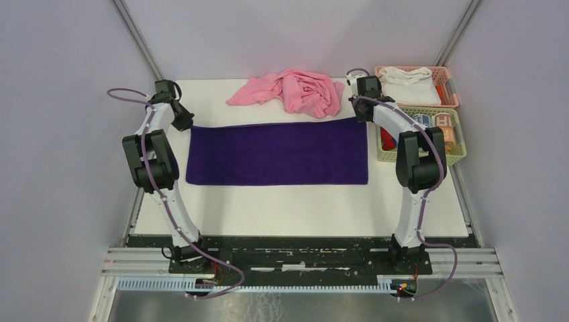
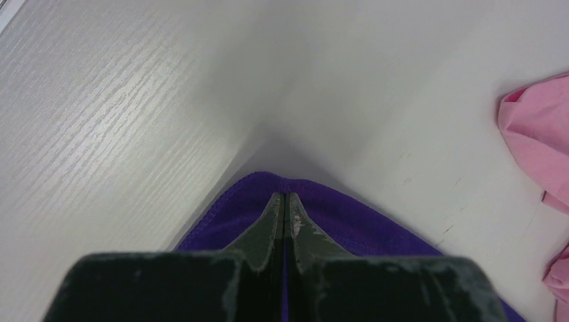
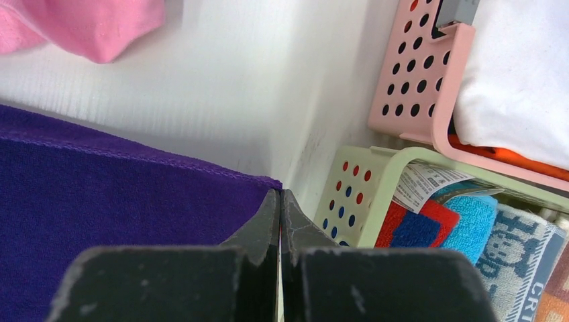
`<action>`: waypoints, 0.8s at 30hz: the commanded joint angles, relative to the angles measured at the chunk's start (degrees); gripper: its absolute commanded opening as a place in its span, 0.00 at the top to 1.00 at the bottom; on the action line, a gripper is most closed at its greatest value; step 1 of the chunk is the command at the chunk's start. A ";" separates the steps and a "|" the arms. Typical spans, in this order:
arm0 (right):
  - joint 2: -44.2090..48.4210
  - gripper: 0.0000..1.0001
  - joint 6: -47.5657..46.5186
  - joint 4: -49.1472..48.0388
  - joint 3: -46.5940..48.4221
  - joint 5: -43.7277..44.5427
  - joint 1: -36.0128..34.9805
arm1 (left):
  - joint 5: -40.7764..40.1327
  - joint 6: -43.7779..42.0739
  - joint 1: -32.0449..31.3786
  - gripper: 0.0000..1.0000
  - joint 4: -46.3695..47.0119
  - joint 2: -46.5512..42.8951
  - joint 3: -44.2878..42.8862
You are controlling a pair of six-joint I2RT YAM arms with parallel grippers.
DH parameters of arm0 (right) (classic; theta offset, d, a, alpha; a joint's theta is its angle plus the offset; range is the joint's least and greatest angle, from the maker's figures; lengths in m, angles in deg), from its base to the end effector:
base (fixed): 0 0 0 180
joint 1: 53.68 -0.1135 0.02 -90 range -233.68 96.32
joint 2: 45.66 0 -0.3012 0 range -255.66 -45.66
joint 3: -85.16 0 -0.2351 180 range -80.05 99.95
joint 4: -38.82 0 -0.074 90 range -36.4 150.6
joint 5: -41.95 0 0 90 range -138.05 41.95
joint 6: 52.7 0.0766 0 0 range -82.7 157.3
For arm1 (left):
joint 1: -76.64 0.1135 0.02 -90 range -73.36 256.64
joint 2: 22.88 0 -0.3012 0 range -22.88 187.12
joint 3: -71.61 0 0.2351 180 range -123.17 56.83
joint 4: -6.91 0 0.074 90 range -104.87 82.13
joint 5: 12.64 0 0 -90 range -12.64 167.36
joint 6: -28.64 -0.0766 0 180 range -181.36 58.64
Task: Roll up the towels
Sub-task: Fold the towel at the center of the board.
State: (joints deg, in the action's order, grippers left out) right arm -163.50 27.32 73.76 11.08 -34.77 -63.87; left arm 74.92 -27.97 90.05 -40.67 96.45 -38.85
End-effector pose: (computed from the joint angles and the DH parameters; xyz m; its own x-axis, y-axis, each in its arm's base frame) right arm 0.4876 0.0698 0.2229 -0.7043 -0.2980 -0.6444 -0.1418 0.9484 -0.2836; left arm 0.4691 0.1152 0.2144 -0.5368 -0.6932 -0.4810 -0.6587 0.7005 -0.2745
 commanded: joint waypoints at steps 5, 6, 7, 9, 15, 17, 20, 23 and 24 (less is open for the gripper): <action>7.66 1.00 -1.95 -0.06 -3.72 -1.38 0.40 | -2.19 0.10 0.46 0.97 0.32 -10.38 7.05; 8.54 1.00 -1.97 0.08 -4.79 -1.71 0.39 | -2.48 0.22 0.62 0.97 0.28 -11.34 8.23; 9.51 1.00 -1.87 0.26 -5.83 -1.84 0.38 | -2.70 0.46 0.88 0.97 0.28 -12.35 9.44; 11.31 1.00 -1.49 0.82 -7.66 -2.11 0.36 | -2.46 1.34 1.77 0.97 0.29 -14.32 11.74; 16.55 1.00 1.58 3.35 -13.04 -0.95 0.39 | -1.97 3.52 4.37 0.97 1.43 -21.14 19.66; 18.50 1.00 3.82 4.30 -14.77 -1.28 0.40 | -1.90 4.22 5.09 0.97 2.02 -23.96 22.37; 21.65 1.00 7.27 4.87 -18.46 -1.31 0.40 | -1.38 5.03 5.93 0.97 2.99 -27.58 26.99; 25.59 1.00 9.60 4.91 -22.10 -1.84 0.36 | -0.53 5.45 6.63 0.97 3.10 -30.21 30.37; 26.65 1.00 10.31 4.84 -23.43 -2.10 0.35 | -0.43 5.53 6.76 0.97 3.24 -31.03 31.40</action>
State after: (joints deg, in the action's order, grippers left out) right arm -142.91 32.81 78.37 -9.05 -36.52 -63.68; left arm 74.42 -24.91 95.91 -40.25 69.96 -10.48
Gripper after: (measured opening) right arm 0.006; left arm 0.036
